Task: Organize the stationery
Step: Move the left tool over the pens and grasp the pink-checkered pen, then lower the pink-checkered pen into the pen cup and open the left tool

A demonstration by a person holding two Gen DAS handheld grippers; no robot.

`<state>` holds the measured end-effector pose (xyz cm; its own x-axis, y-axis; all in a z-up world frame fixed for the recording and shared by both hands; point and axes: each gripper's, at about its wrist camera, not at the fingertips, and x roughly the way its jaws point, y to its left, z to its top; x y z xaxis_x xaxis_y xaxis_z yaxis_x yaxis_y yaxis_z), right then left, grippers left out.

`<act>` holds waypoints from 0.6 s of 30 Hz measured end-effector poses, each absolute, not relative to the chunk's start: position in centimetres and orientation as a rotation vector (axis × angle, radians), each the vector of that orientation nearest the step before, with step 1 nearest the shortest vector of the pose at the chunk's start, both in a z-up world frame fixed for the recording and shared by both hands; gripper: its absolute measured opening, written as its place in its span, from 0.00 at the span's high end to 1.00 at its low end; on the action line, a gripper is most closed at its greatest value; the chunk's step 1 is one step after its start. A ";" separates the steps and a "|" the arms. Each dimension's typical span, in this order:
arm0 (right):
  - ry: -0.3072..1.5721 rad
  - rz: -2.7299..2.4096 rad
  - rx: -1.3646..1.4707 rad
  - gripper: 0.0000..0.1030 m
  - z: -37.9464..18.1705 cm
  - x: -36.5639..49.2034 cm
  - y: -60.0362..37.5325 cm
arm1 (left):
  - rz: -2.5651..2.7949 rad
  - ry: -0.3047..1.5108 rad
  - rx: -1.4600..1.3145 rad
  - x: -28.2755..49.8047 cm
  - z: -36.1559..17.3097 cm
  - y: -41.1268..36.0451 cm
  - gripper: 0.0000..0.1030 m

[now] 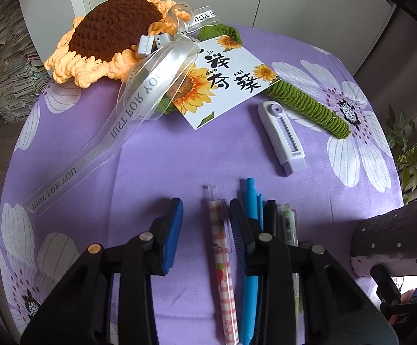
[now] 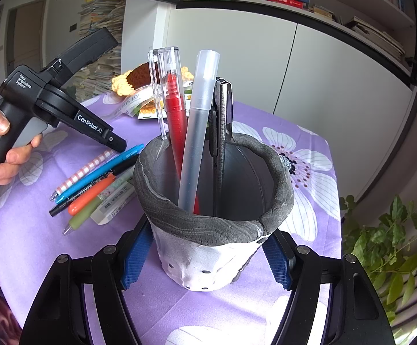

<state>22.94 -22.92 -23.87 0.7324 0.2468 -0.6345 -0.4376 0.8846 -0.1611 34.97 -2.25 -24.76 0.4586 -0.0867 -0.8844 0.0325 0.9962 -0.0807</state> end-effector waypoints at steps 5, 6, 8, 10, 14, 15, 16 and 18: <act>0.647 0.383 -0.312 0.30 -23.9 22.9 -22.9 | -0.059 1.083 -0.007 35.1 -24.8 -3.4 0.89; 0.647 0.383 -0.312 0.30 -23.9 22.9 -22.9 | -0.062 1.084 -0.008 35.1 -24.8 -3.4 0.89; 0.647 0.384 -0.312 0.30 -23.9 22.9 -22.9 | -0.074 1.090 -0.032 35.0 -24.6 -3.1 0.89; 0.647 0.384 -0.311 0.30 -23.9 22.9 -22.9 | -0.078 1.080 -0.049 34.7 -24.1 -2.7 0.89; 0.647 0.384 -0.312 0.30 -23.9 22.9 -22.9 | -0.099 1.025 -0.067 33.5 -21.6 -2.3 0.89; 0.647 0.383 -0.312 0.30 -23.9 23.0 -22.9 | -0.110 1.005 -0.068 33.0 -20.8 -2.3 0.89; 0.647 0.383 -0.312 0.30 -23.9 23.0 -22.9 | -0.123 0.985 -0.070 32.3 -19.9 -2.2 0.89; 0.647 0.383 -0.312 0.30 -23.9 22.9 -22.9 | -0.151 0.942 -0.070 31.0 -18.3 -2.4 0.89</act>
<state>22.95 -22.93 -23.87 0.7325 0.2468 -0.6345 -0.4376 0.8846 -0.1612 30.96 -2.40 -18.31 0.5790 -0.1591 -0.7996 0.0982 0.9872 -0.1253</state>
